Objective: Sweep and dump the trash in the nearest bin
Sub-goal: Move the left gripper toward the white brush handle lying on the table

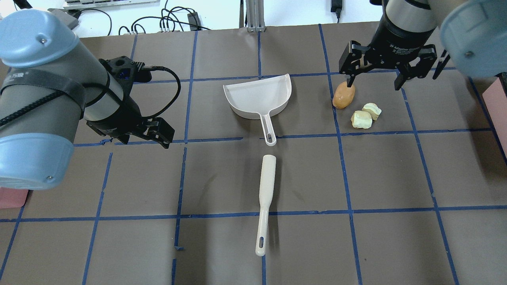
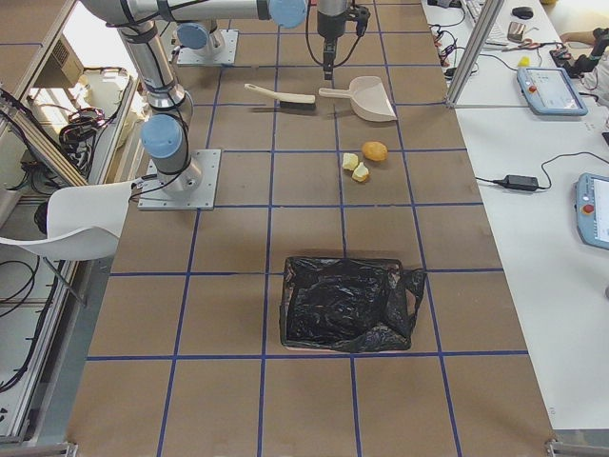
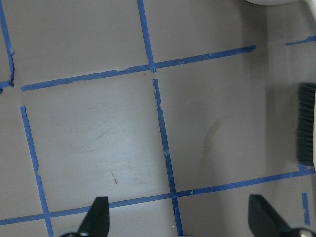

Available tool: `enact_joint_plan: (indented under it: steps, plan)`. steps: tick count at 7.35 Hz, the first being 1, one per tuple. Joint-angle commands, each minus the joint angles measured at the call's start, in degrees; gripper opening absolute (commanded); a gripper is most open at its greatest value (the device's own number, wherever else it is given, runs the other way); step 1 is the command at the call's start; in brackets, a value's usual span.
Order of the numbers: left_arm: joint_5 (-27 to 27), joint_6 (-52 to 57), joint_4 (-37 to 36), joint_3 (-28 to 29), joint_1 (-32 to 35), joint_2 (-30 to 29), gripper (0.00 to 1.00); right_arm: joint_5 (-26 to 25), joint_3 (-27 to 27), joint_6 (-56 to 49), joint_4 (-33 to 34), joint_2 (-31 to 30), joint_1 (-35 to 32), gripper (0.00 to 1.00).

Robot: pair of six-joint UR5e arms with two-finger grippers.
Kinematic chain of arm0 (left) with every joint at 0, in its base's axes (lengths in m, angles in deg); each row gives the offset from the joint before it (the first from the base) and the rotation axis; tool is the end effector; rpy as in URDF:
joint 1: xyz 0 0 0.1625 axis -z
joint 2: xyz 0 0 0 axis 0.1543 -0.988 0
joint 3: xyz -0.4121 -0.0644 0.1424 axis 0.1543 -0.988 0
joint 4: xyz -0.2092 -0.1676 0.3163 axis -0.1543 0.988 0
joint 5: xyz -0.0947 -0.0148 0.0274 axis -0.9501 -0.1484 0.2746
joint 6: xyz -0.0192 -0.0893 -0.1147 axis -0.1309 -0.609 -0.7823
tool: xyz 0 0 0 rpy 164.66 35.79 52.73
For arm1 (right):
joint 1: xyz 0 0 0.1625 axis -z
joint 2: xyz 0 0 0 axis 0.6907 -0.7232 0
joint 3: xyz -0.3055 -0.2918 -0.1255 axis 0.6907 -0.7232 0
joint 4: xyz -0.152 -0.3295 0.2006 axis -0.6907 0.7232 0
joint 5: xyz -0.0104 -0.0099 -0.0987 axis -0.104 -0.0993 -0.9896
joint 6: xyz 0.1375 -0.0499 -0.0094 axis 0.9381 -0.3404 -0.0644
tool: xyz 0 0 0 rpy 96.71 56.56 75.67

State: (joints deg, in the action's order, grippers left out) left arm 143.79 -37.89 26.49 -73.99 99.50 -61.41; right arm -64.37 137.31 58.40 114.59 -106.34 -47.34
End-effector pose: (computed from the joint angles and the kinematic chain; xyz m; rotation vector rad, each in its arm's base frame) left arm -0.1396 -0.4168 0.3922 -0.2472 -3.1225 0.0605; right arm 0.1397 -0.4962 0.4584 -0.2196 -3.1192 0.0534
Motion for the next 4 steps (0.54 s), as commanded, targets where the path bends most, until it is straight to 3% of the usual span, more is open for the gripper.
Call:
enact_joint_plan:
  steps: [1,4]
  plan:
    - [-0.2,-4.6,0.1,-0.5,1.3,-0.2,1.00,-1.2,1.3,-0.5,0.5,0.1,0.0,1.00]
    - [-0.5,-6.5,0.2,-1.0,11.5,-1.8,1.00,-1.6,-0.6,-0.3,-0.1,1.2,0.5,1.00]
